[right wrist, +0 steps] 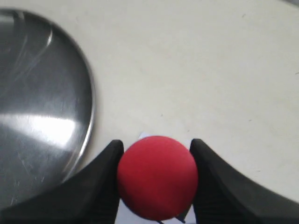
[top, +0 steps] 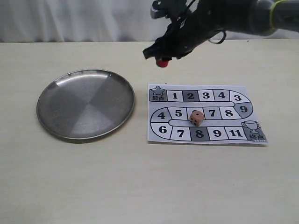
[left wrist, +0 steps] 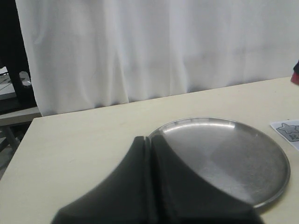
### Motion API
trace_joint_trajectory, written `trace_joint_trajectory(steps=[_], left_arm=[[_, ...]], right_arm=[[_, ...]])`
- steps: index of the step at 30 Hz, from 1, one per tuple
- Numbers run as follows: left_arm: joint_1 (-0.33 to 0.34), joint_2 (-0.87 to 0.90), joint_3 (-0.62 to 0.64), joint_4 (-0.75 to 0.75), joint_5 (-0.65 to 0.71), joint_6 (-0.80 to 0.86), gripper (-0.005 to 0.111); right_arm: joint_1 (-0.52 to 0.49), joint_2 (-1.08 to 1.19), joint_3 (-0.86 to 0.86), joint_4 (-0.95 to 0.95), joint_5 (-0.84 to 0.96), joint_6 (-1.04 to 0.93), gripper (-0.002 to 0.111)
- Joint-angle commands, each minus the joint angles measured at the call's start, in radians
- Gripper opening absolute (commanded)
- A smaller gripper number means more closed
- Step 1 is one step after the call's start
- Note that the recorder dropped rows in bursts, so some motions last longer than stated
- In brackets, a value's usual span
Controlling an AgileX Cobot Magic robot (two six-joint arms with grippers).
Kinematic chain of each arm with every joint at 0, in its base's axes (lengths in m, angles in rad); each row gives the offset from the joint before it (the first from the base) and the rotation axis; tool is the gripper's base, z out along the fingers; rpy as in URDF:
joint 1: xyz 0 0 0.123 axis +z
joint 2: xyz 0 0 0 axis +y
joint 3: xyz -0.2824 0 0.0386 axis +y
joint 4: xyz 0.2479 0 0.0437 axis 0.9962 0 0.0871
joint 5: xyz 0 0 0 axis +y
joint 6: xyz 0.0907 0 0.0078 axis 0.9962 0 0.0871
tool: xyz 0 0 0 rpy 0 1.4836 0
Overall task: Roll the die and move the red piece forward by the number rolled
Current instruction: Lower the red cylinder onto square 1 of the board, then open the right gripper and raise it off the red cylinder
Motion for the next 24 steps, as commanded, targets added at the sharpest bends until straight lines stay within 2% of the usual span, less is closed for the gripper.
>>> trace_joint_trajectory(steps=[1,16,24], left_arm=[[-0.008,-0.003,0.002,-0.002,-0.009,-0.001,0.0],[-0.008,-0.003,0.002,-0.002,-0.009,-0.001,0.0],[-0.008,-0.003,0.002,-0.002,-0.009,-0.001,0.0]], right_arm=[[-0.046,-0.058,-0.002,-0.004,-0.001,0.019,0.005],[-0.056,0.224,0.04,-0.019,-0.006,0.041,0.005],[-0.056,0.233,0.04,-0.019,0.049,0.041,0.005]])
